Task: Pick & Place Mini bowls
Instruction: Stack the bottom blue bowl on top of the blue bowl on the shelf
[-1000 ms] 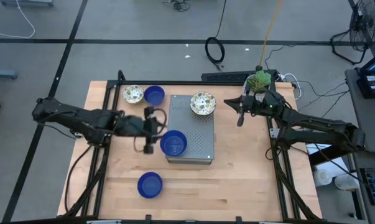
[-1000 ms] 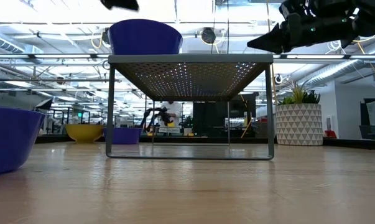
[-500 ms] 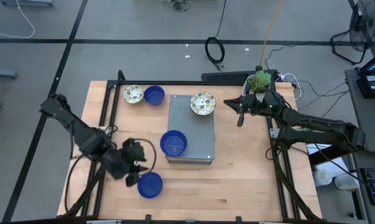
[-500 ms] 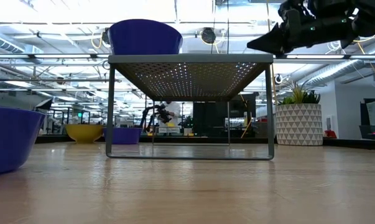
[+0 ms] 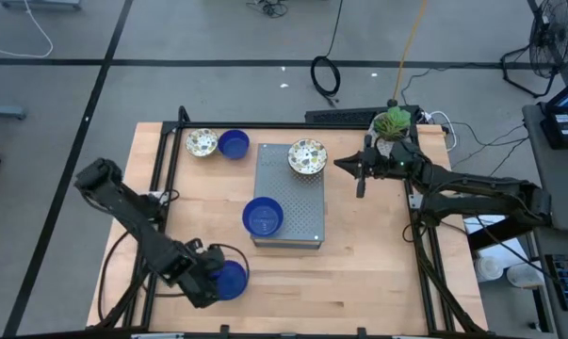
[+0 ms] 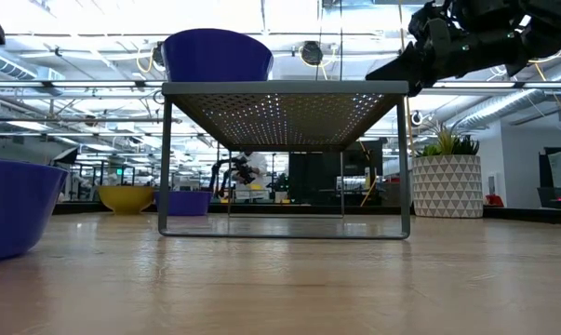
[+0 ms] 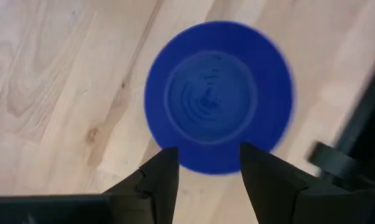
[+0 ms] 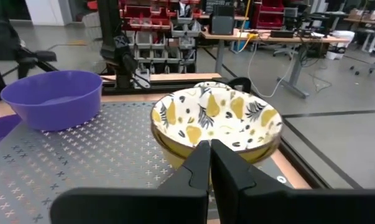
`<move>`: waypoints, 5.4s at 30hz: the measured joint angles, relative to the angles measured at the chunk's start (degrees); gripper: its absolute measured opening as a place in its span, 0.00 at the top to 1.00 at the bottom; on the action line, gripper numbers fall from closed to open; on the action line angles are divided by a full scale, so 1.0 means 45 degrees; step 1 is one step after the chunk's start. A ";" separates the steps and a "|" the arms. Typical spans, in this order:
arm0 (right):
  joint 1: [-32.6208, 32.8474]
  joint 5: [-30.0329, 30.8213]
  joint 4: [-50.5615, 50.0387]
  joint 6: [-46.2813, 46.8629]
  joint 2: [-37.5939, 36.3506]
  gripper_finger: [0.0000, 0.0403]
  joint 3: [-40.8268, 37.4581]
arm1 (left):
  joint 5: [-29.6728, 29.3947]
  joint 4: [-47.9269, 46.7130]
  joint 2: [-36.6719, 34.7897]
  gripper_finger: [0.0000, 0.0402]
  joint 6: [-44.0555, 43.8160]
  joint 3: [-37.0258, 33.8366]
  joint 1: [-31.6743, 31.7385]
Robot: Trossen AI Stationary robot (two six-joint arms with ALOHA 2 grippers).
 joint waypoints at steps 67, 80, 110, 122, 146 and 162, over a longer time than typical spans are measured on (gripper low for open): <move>0.0616 0.0000 0.0675 0.0026 0.1787 1.00 0.0000 | 0.1700 0.1243 0.1447 0.83 -1.2621 -0.1778 0.0252; 0.0616 0.0014 0.0688 0.0032 0.1787 1.00 0.0000 | 0.0831 0.1098 0.1422 0.98 -1.0234 -0.1778 0.0277; 0.0616 0.0044 0.0957 0.0498 0.1782 1.00 0.0000 | -0.1127 0.0070 -0.0272 0.98 -0.8511 -0.1778 0.0268; 0.0612 0.0043 0.0957 0.0599 0.1782 1.00 0.0000 | -0.0630 0.0086 -0.2050 0.98 -0.6991 -0.1745 0.0899; 0.0612 0.0034 0.0947 0.0595 0.1782 1.00 0.0000 | -0.3024 0.0060 -0.7423 0.96 -0.3988 -0.1734 0.2754; 0.0614 0.0034 0.0947 0.0595 0.1782 1.00 0.0000 | -0.5467 0.4994 -0.8576 0.98 0.6040 -0.1734 0.4222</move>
